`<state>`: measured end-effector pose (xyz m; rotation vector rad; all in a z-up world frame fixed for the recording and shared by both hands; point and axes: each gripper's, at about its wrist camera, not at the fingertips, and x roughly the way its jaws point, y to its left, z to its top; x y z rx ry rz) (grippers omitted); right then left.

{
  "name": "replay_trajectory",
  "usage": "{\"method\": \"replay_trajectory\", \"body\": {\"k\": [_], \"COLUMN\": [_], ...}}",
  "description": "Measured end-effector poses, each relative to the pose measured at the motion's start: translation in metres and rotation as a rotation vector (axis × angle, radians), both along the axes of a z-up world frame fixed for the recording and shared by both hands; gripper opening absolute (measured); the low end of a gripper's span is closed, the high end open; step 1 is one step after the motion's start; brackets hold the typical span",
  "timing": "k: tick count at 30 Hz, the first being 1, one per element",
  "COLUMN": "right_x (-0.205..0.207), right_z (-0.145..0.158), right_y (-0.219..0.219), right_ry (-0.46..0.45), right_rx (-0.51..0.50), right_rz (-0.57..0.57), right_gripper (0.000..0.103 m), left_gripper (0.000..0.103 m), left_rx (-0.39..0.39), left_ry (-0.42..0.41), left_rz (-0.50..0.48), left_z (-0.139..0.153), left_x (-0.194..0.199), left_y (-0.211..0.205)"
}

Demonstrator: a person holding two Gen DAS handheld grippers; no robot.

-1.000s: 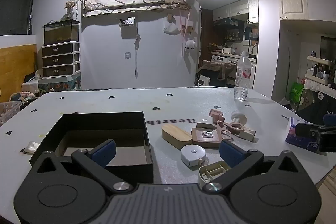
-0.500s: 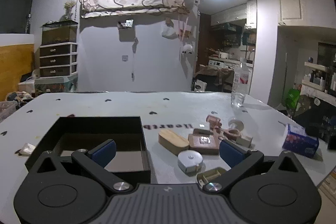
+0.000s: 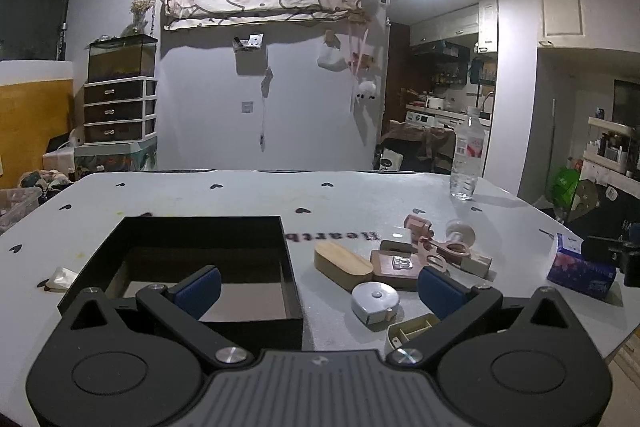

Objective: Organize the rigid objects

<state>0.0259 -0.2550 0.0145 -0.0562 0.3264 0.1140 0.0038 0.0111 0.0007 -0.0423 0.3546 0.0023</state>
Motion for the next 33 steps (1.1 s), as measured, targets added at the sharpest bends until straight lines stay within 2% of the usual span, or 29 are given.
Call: {"method": "replay_trajectory", "body": {"k": [33], "right_x": [-0.0019], "right_z": [-0.0006], "right_y": [0.0032], "right_ry": [0.003], "right_rx": [-0.006], "right_rz": [0.013], "right_gripper": [0.103], "left_gripper": [0.103], "left_rx": [0.004], "left_ry": [-0.002], "left_rz": [-0.006], "left_z": [0.0015], "left_x": [0.0015], "left_y": [-0.0008]}}
